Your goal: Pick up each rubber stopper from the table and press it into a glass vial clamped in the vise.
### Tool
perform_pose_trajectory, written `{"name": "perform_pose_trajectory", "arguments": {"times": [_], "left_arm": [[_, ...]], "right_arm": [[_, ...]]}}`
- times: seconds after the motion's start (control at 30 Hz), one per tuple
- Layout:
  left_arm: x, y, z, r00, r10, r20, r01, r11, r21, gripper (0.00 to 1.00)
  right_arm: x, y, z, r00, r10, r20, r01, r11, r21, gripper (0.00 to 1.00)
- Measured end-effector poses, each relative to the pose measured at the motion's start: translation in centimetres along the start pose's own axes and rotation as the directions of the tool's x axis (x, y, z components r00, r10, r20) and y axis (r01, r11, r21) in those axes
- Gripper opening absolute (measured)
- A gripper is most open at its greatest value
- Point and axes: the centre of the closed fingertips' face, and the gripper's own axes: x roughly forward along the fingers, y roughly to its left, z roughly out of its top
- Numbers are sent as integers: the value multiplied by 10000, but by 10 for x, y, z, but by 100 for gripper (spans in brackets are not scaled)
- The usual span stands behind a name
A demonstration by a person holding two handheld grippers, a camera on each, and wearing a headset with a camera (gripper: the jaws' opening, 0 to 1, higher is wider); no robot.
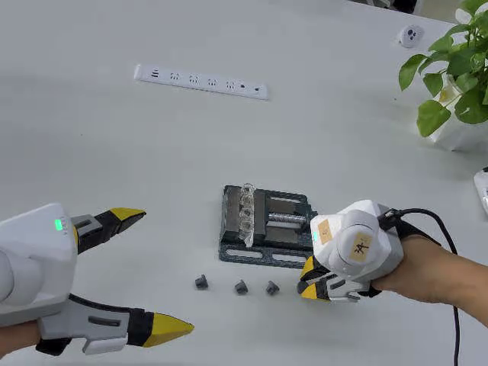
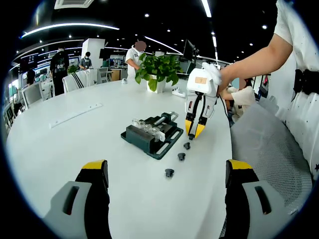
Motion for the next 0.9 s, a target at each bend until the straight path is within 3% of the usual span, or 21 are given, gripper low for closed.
{"name": "perform_pose_trajectory", "arguments": {"times": [0.53, 0.9], "left_arm": [[-1, 1, -1, 10000, -60, -19, 60, 10000, 32, 98], [0, -5, 5, 10000, -85, -34, 86, 9999, 124, 98]], "right_arm": [[-19, -1, 5, 9996, -63, 283, 52, 9992, 387, 7], [-52, -19, 32, 9960, -457, 766, 439, 9987, 254, 7]]}}
